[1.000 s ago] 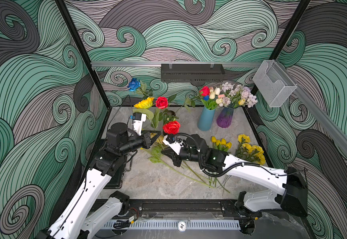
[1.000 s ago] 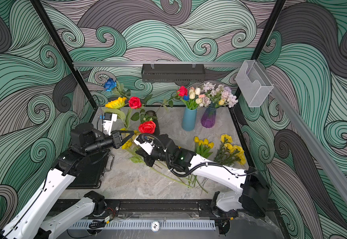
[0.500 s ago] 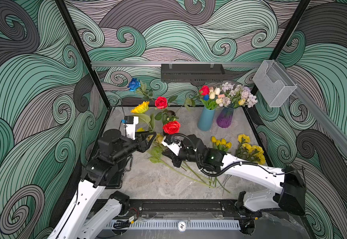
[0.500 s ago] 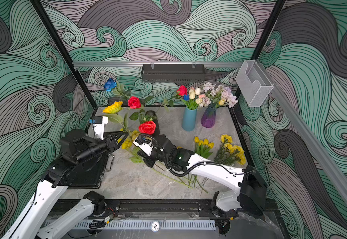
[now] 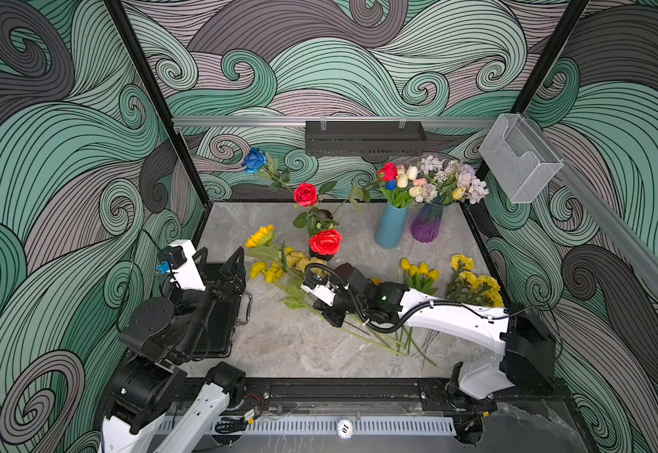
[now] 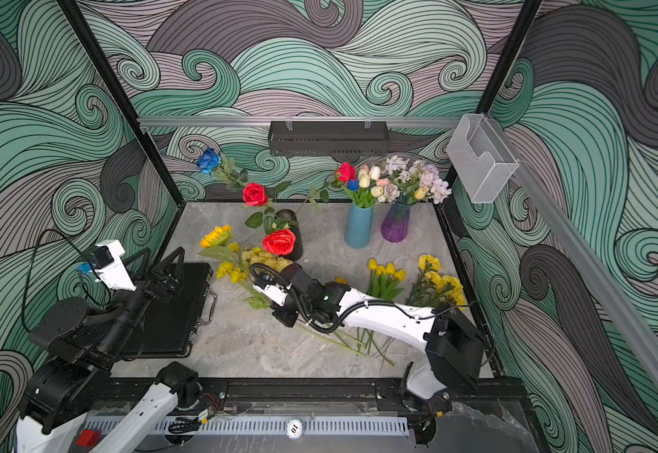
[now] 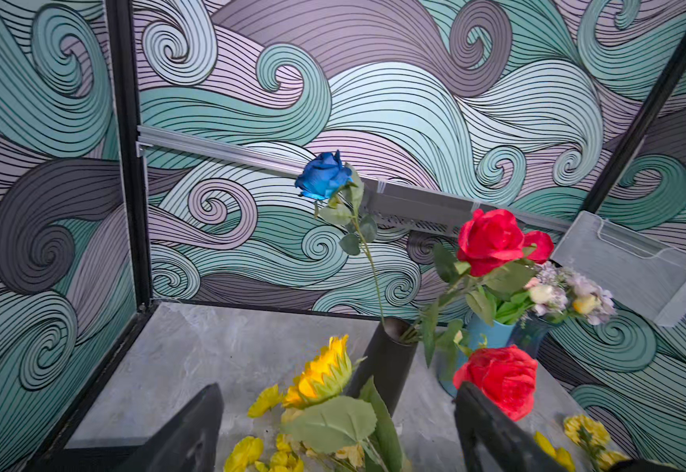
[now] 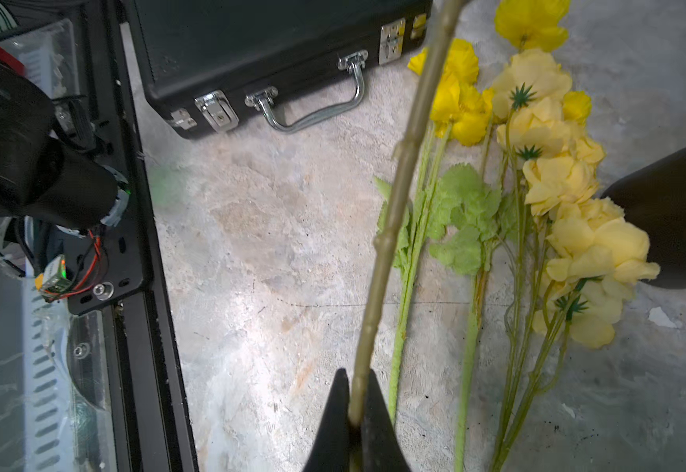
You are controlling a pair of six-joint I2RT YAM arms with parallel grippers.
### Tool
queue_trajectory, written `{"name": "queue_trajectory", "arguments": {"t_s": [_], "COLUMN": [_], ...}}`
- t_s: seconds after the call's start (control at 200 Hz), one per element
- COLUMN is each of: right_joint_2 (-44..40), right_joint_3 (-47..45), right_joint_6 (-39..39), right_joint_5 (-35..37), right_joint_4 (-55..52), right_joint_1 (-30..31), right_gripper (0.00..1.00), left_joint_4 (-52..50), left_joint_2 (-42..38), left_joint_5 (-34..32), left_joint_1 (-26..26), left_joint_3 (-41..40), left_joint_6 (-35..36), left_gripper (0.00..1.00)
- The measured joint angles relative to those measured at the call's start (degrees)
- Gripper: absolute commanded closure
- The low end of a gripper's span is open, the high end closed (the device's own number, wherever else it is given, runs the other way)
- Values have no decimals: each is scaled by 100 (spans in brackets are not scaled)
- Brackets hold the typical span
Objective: Pick out yellow flowers from the vase
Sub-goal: Place the flower at the center of the board, then reset both arms
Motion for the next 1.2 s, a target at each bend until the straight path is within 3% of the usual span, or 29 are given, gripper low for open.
{"name": "queue_trajectory", "arguments": {"t_s": [0.395,0.645,0.821,0.956,1.076,1.196], "right_joint_2": [710,1047,1001,457,-501,-1572], "right_joint_3": [-24,-66,-188,-575,-1025,-1550], "right_joint_6": [-26,-46,-20,24,85,164], "right_joint_5": [326,498,634,761,909,1156], "right_joint_4": [-332,-393,-385,-372,-254,-66], "right_joint_1": [-2,-2,-2,-22,-164,-579], "right_gripper": [94,73,63,56,50,38], "left_joint_4": [540,1154,1735,2065,2308,2581], "left_joint_2": [964,2074,2321,2627,3023,3497], "left_joint_5": [-1156,-1908,-2146,-2284,-2396,-2490], "left_joint_1": [0,2,39,210,422,658], "left_joint_3": [-693,-1180,-1836,-1884,-1882,-1882], "left_joint_6": [-632,-1080,-1237,-1224,-1115,-883], "left_gripper": [1,1,1,1,1,1]}}
